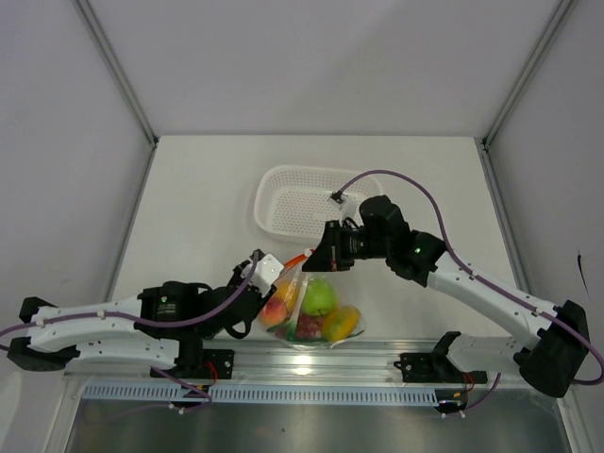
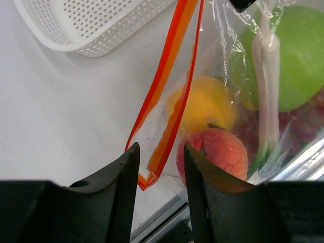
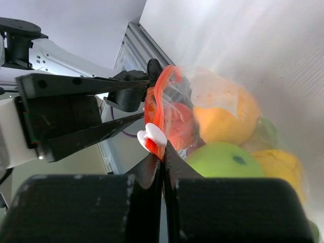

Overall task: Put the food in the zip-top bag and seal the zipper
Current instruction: Zip the zipper food storage bag at the center of the board.

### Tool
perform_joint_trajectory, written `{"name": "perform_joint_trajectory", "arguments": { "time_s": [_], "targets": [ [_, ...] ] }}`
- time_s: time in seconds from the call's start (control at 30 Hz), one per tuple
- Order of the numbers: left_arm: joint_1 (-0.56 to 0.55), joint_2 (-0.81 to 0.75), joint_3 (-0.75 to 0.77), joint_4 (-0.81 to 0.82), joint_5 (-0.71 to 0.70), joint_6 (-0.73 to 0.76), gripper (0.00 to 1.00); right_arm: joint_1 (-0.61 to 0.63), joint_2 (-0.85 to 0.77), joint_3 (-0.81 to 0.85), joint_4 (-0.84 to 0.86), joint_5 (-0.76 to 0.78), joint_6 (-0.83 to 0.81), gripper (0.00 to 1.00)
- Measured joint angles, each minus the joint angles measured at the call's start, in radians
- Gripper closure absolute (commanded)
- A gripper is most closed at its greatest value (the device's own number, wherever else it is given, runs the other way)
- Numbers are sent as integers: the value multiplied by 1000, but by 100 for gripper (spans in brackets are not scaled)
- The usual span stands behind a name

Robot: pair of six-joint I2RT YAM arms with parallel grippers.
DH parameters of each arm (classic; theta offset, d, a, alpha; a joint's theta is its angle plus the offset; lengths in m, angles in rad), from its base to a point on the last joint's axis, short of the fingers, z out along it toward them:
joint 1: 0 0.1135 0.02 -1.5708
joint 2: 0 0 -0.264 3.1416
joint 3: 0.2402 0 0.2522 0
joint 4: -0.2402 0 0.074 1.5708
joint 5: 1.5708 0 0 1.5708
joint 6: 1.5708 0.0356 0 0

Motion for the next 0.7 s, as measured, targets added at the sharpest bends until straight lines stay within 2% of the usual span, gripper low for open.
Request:
{"name": "perform_joint_trajectory", "arguments": {
  "time_s": [0.07, 0.2, 0.33, 0.43, 0.47, 0.6, 0.7],
  "targets": [
    [0, 29, 0, -8, -19, -10, 66, 0, -5, 0, 0, -3, 3, 100],
    [0, 89, 0, -25, -32, -29, 73, -1, -13, 0, -1, -5, 6, 100],
    [-1, 63, 0, -31, -31, -32, 80, -3, -19, 0, -1, -12, 5, 100],
    [9, 0, -1, -37, -24, -38, 92, -5, -26, 0, 0, -23, 0, 100],
    [14, -22, -1, -39, -19, -37, 99, -6, -27, 0, 0, -27, -3, 100],
    [34, -96, -1, -37, 16, -24, 99, -6, -30, 0, 2, -62, -26, 100],
    [41, -156, -1, -16, 100, 14, 99, -10, -30, 0, -2, -100, -64, 100]
  ]
}}
